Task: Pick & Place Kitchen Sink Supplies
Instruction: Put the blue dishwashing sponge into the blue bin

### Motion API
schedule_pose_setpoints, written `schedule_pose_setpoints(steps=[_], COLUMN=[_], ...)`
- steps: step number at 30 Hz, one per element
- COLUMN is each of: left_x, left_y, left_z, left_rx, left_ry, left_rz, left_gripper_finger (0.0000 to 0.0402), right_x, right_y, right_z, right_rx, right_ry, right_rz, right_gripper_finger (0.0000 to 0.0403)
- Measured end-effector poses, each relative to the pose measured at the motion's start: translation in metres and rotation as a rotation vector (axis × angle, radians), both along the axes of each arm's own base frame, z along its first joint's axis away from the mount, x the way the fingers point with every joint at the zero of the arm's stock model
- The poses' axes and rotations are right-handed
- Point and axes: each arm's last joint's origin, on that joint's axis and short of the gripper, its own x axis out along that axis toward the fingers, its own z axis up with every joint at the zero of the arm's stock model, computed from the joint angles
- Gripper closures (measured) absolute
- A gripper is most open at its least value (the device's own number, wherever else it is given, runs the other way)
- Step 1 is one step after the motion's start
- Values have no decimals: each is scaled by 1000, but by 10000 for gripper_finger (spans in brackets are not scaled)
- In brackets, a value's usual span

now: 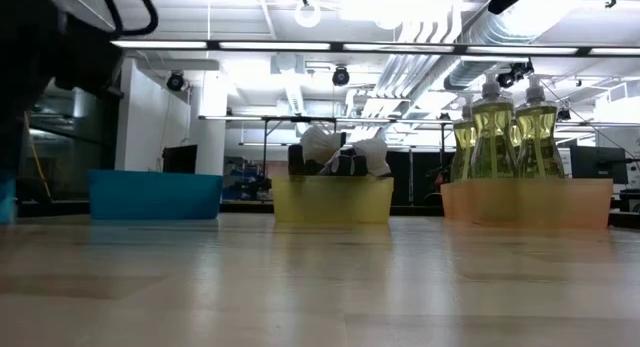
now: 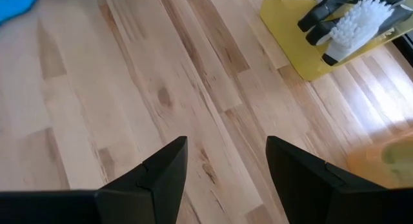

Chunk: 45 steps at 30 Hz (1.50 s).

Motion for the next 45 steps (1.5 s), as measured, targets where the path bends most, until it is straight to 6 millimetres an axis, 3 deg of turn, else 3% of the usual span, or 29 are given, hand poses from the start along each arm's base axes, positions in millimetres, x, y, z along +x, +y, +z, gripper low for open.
schedule_pose_setpoints(steps=[6,15,23,31,39,45], left_x=[5,33,52,66,69,71], left_y=[1,-3,-9,-17,-18,-18], left_z=[16,69,113,138,149,156], left_rx=[117,360,482,558,630,658], left_ry=[-67,-489,-803,-1013,-1080,-1111], left_rz=[35,190,274,277,305,331], left_gripper_finger=[400,401,401,401,401,401], right_x=[7,33,45,53,58,66], right_y=[4,21,29,34,32,19], right_z=[1,-12,-6,4,9,10], right_rx=[28,59,52,31,4,8], right_ry=[-76,-153,-277,-388,-458,-496], right_rz=[-6,68,113,166,115,22], right_gripper_finger=[199,198,198,198,198,198])
